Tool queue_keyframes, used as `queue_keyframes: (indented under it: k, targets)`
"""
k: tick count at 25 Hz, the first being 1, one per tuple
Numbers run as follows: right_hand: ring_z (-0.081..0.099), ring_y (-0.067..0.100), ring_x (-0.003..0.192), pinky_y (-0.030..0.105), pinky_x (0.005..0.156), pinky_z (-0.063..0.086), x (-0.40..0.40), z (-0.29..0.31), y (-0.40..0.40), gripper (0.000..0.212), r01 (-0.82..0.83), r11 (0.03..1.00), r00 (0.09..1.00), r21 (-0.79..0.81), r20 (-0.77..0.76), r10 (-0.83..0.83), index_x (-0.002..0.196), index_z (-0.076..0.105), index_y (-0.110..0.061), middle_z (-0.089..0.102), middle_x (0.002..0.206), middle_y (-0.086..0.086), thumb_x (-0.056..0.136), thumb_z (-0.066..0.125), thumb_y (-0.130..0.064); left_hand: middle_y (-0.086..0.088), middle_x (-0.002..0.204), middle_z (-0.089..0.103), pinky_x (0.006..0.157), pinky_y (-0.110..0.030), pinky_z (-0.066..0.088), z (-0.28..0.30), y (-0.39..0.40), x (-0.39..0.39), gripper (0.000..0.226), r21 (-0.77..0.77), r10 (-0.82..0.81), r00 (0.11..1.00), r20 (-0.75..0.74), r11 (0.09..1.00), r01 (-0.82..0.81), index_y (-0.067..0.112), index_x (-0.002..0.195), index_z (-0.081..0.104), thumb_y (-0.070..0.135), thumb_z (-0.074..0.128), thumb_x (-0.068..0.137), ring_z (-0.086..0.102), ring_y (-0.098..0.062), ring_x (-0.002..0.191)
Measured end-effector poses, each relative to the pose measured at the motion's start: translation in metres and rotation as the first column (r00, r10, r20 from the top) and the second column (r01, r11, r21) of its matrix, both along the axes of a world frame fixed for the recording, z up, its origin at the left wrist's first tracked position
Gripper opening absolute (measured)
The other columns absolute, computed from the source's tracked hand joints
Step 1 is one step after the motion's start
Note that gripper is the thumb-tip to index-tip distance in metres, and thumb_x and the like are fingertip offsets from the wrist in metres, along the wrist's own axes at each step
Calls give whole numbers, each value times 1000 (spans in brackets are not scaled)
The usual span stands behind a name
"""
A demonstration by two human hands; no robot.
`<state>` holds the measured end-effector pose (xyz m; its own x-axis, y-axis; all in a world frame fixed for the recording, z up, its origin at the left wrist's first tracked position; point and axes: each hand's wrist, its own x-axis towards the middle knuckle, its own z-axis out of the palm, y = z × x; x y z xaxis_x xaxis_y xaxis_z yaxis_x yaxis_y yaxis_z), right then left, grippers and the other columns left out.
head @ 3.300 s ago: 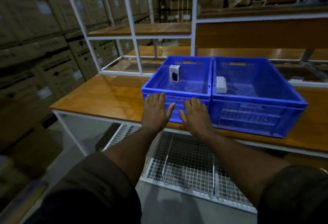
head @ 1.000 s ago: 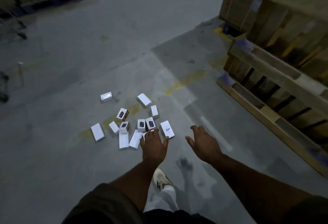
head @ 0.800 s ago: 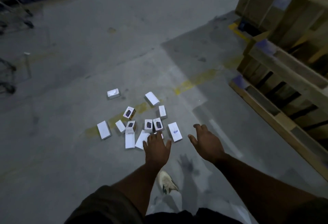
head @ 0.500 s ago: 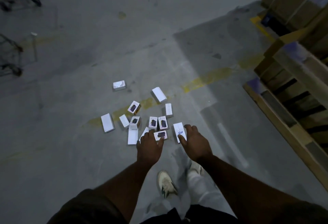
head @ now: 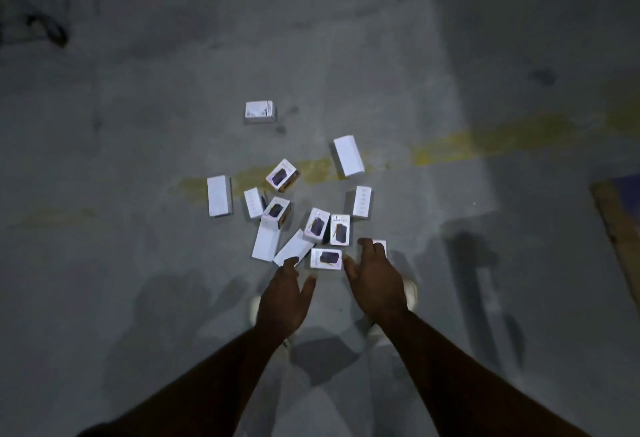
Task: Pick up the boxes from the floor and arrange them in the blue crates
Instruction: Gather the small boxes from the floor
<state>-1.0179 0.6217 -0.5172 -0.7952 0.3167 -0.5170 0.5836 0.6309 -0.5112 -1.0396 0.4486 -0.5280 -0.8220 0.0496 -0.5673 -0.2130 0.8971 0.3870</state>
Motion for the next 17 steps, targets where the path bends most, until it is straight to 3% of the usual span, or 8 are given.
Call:
queue_keyframes:
  k: [6,9,12,17]
  targets:
    - [60,32,112,39,83,48,-40,-136,-7,44,67,998,996,-6,55,-67,137,44,-16,53,130,8,101,46,-41,-4,140,59,106,-38,46,-141,11,-38,58,27,-99,993,62,995,98,15,143,48,49,52,97,57,-22,127]
    - [60,31,111,36,81,45,-43,-215,-26,43,144,989,985,-19,100,-141,136,45,-15,53,129,8,101,46,-41,-6,135,62,100,-39,51,-220,-1,-45,60,11,-152,987,56,988,152,14,142,49,56,43,99,61,-24,122]
    - [60,31,108,36,79,46,-43,-289,-50,41,196,981,972,-11,132,-193,132,47,-13,53,127,10,99,51,-37,-2,131,63,96,-35,52,-279,-12,-55,50,-32,-153,985,81,987,156,18,137,51,48,55,97,61,-21,119]
    - [55,30,110,40,86,49,-63,-391,-61,45,231,969,959,88,148,-242,123,47,-10,52,122,13,89,66,-31,-9,127,60,94,-39,50,-363,-4,-95,53,-72,-69,994,-81,995,63,12,133,53,33,71,88,56,-27,119]
